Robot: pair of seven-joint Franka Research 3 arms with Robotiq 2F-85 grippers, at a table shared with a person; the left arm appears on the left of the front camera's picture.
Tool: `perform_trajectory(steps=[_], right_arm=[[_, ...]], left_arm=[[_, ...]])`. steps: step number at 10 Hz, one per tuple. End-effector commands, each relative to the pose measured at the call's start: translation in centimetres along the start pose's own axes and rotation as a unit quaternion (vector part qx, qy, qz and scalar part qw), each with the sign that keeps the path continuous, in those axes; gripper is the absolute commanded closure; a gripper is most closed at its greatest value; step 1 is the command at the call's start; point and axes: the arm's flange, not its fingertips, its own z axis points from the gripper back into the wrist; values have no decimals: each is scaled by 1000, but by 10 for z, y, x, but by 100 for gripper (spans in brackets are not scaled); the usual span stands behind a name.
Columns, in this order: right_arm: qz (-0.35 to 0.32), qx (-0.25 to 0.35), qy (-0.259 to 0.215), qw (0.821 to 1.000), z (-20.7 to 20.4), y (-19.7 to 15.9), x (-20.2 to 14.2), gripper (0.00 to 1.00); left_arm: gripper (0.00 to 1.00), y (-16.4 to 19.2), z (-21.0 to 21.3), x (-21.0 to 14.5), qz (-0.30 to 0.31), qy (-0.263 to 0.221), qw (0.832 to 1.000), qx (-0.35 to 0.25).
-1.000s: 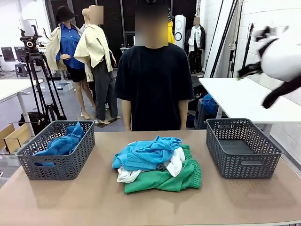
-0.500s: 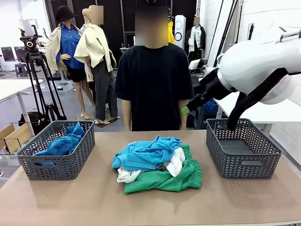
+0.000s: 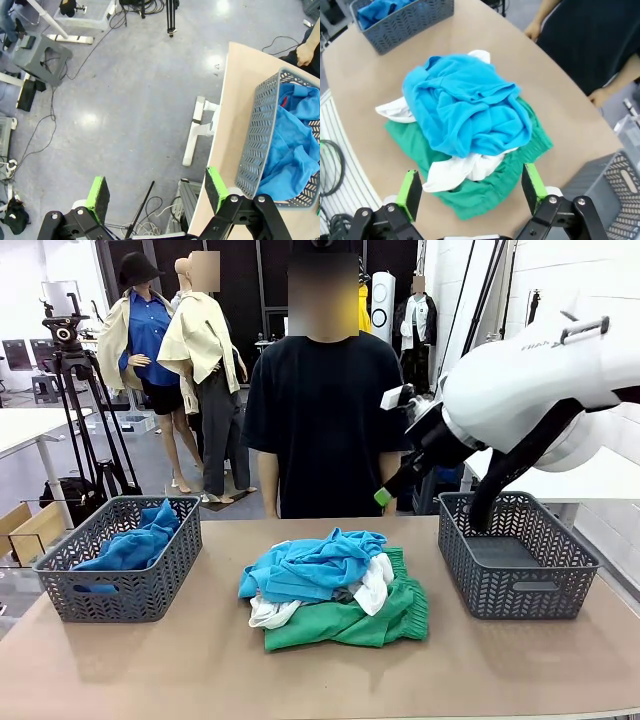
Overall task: Sort the tops and bottoms.
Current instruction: Lift clothes from the center of the table with your right hand.
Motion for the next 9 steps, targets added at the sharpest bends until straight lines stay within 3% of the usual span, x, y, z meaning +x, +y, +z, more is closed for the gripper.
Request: perform_trajectory(steps=[1,3,4,6,9], right_arm=[[-6,10,-10,1000,3,-2,0,0],[12,12,-2,1000,-14,-1,9,0],[29,31,39,998,-55,-3,26,0],[47,49,78,995,-103,1,40,0],[51,75,144,985,-152,15,36,0]], left_arm=[[0,3,1,-1,-5,-1,1000,1],[0,3,1,-1,-5,-1,1000,1],[0,3,1,-1,-5,-1,1000,1],[0,3,1,-1,-5,-1,1000,1],[0,3,1,-1,-5,-1,1000,1]])
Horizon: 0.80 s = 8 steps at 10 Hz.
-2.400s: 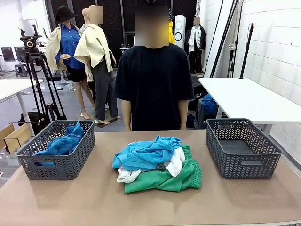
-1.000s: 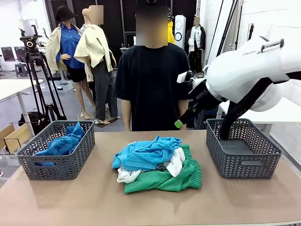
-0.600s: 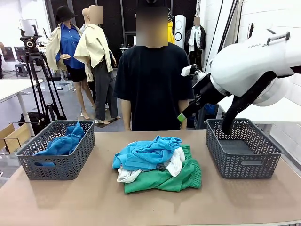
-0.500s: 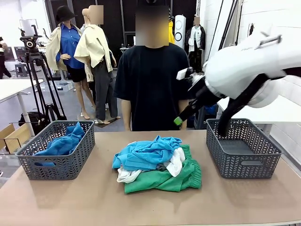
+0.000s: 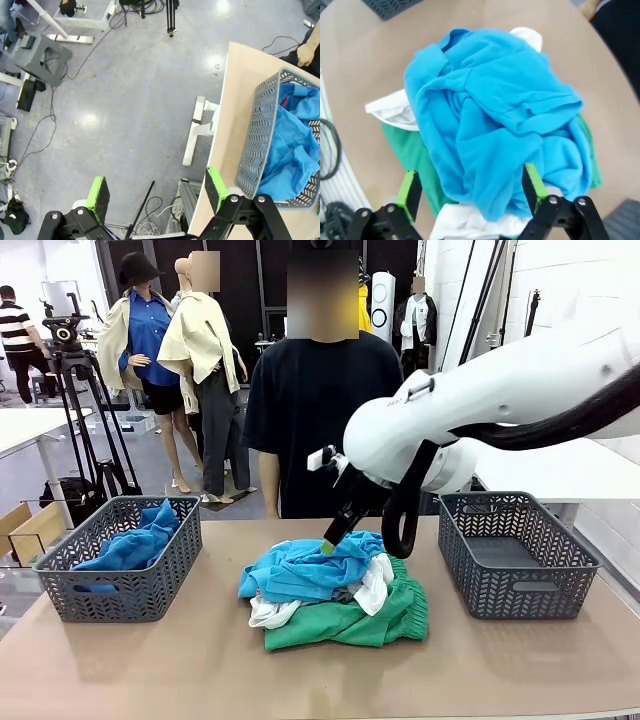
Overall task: Sort the tops and bottoms.
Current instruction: Lift clothes from the center of the table with your right hand.
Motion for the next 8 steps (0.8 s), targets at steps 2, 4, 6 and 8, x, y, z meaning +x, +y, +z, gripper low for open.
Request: perform_trajectory(steps=[2,4,6,8], right_arm=[[8,11,43,999,-10,-6,4,0],[19,21,66,997,-21,-2,3,0],[22,20,75,997,-29,-2,4,0],[23,-2,89,996,-34,-5,5,0]], left_arm=[[0,3,1,-1,-5,-1,1000,1],[0,3,1,-1,-5,-1,1000,1],[0,3,1,-1,-5,-1,1000,1],[0,3,1,-1,-5,-1,1000,1]])
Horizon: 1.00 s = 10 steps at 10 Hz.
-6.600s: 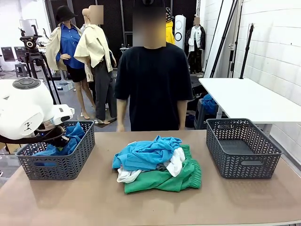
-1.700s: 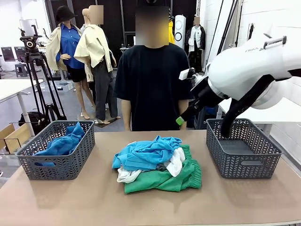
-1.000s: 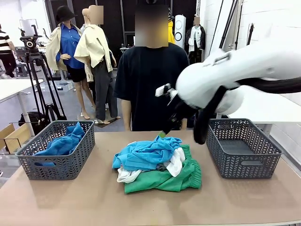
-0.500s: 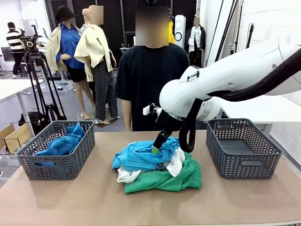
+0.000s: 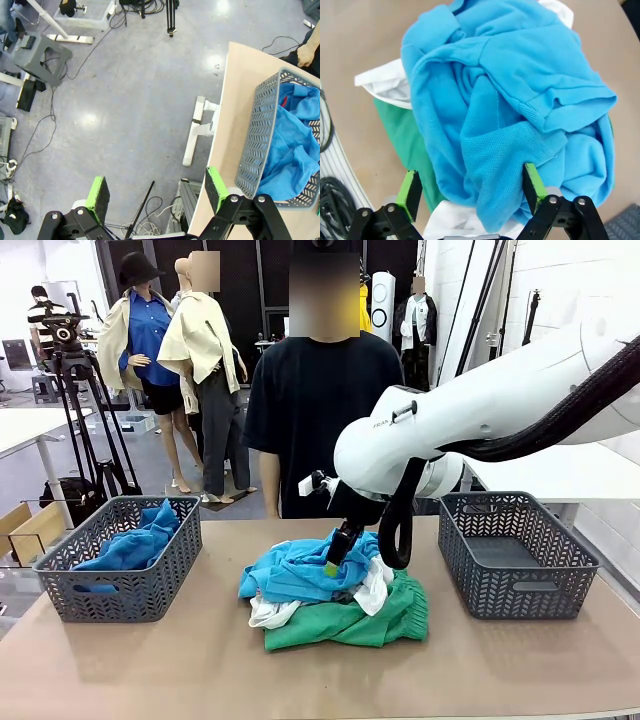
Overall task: Sort the tops and bottoms.
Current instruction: Lift clothes from the center of the table with your right hand.
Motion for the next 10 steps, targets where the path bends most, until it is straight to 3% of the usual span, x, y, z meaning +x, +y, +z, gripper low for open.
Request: perform_trajectory(steps=[1,2,6,7,10], right_arm=[[-15,-36,27,999,-8,-8,9,0],[-9,-34,31,999,-12,-9,11,13],[-4,-32,35,999,-5,-10,15,92],[1,-35,39,999,-4,-11,16,100],[15,-46,47,998,7,-10,22,100]], left_arm=[[0,3,1,-1,-5,-1,1000,1],[0,3,1,-1,-5,-1,1000,1],[0,3,1,-1,-5,-1,1000,1],[0,3,1,-1,-5,-1,1000,1],[0,3,1,-1,-5,-1,1000,1]])
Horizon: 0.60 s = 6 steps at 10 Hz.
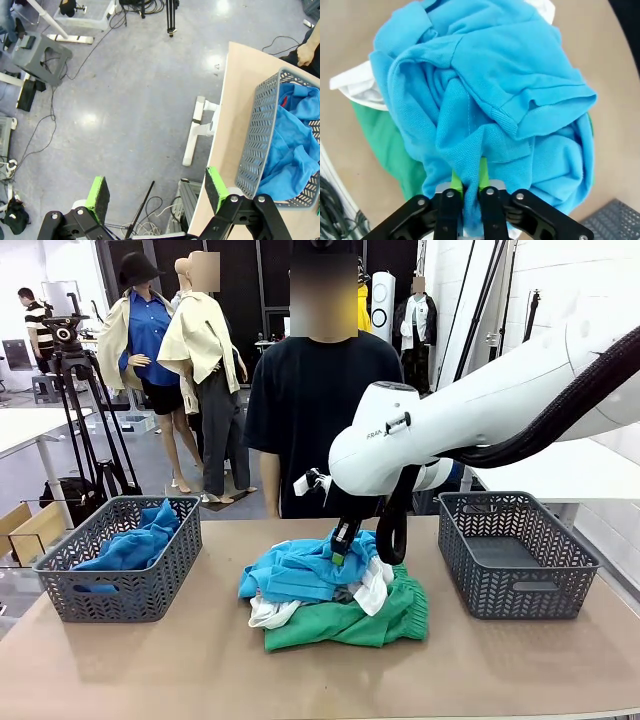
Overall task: Sort the tops and bottoms.
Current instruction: Lift clothes from the center of the table with your right hand.
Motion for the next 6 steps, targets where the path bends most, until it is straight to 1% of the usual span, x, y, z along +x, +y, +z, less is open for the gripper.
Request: perform_trajectory(steps=[1,2,3,6], right_arm=[[6,-11,18,1000,12,-4,7,100],[4,-16,7,1000,25,-7,8,100],[7,-24,-9,1000,48,-12,11,100],[46,-73,-57,995,148,-36,27,100]], left_arm=[[0,3,1,-1,-5,-1,1000,1],[0,3,1,-1,-5,-1,1000,1],[0,3,1,-1,-5,-1,1000,1],[0,3,1,-1,-5,-1,1000,1]])
